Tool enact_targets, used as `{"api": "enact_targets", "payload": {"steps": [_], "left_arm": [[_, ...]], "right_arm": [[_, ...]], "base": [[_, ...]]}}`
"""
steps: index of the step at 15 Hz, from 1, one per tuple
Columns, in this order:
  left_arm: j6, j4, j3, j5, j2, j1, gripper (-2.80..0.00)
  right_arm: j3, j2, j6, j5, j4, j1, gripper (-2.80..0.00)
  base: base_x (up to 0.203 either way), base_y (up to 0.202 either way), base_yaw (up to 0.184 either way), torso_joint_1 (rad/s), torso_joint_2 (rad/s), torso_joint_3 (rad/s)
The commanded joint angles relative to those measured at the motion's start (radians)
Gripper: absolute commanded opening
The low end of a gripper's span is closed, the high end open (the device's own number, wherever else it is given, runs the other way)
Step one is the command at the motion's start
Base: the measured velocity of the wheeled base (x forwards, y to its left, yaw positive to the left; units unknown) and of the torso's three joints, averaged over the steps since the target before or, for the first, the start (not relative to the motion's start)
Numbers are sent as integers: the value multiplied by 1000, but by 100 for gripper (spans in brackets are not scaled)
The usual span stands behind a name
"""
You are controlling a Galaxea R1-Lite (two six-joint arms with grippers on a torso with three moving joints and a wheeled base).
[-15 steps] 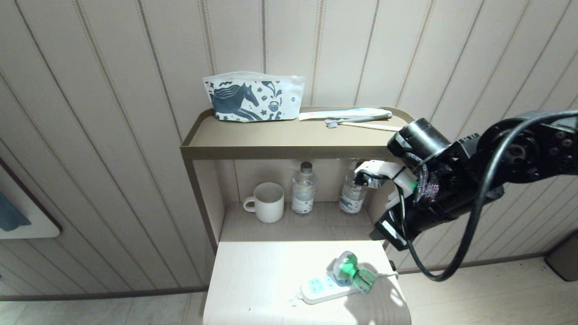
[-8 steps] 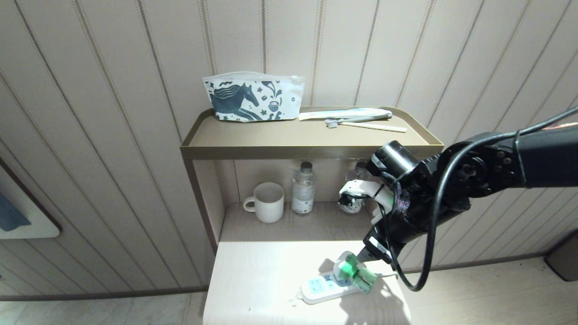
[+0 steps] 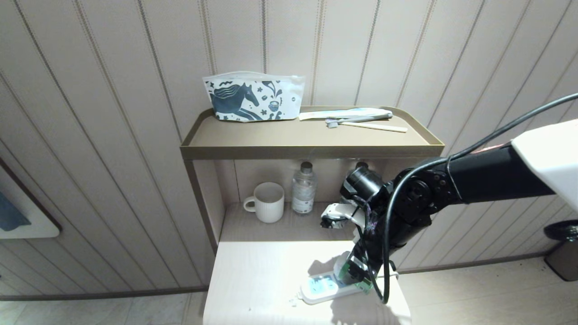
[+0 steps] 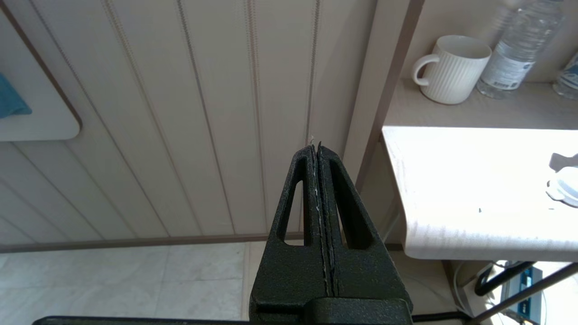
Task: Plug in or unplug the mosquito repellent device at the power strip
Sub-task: Hold the socket with your left hand and unplug it with your right hand
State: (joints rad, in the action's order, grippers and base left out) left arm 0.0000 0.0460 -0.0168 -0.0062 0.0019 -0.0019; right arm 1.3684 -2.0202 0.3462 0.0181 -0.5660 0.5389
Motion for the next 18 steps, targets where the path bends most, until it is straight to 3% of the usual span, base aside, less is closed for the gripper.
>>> {"api": "enact_targets", "payload": {"steps": [1,16,17,18], "left_arm": [[0,0,0,0,1,0,-280],[0,0,-1,0,1,0,-280],[0,0,0,0,1,0,-280],[0,0,0,0,1,0,-280]], "right_arm": [[-5,-39,7,0,17,12,0],[56,-150,17,-22,65,0,0],[57,-153,18,-32,64,0,-280],[53,-152,24,-38,64,0,-280]], "base": [[0,0,0,0,0,0],[0,0,0,0,0,0],[0,0,0,0,0,0],[0,0,0,0,0,0]]}}
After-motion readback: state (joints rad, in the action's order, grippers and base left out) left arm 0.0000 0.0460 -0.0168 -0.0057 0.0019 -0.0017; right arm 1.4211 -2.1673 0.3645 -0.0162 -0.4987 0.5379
